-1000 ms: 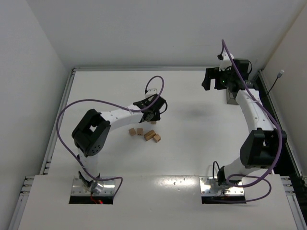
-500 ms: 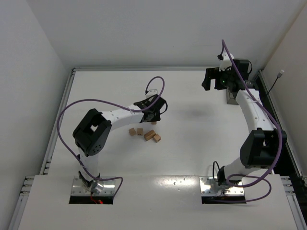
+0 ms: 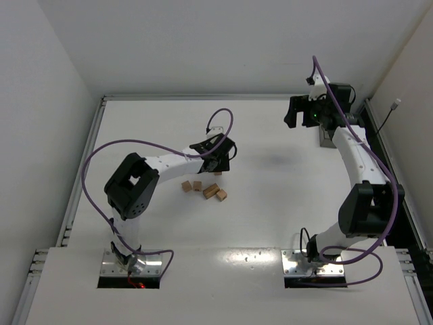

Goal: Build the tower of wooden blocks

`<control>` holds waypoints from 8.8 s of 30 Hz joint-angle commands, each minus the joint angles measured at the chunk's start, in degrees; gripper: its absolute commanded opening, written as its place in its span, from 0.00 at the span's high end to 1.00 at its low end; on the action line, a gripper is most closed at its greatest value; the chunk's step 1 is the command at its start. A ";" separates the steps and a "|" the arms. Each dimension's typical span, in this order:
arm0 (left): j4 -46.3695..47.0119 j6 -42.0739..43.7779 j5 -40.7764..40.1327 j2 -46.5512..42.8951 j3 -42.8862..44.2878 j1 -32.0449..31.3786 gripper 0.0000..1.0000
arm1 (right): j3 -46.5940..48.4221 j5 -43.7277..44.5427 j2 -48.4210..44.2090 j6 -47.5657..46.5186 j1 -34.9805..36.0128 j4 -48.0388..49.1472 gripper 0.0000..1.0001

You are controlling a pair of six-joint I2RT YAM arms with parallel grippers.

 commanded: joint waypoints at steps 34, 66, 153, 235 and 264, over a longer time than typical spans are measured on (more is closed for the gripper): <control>-8.06 55.64 42.50 -29.04 -17.16 1.54 0.49 | -2.24 -10.07 -1.34 -17.73 0.39 -5.71 0.04; 6.18 58.20 32.83 -15.50 -21.21 3.91 0.60 | -1.18 -9.02 -0.81 -17.73 0.39 -6.86 0.05; -4.63 63.03 98.66 -22.79 -6.54 15.86 1.00 | -9.35 -74.76 -0.46 -1.04 15.68 2.99 0.43; 12.21 47.31 91.99 -21.55 -5.47 20.70 0.73 | 15.52 -35.92 10.54 -44.55 27.19 -45.19 1.00; 5.92 33.24 56.30 -30.70 -13.91 40.73 0.66 | 36.79 22.69 24.75 -56.05 39.49 -57.39 1.00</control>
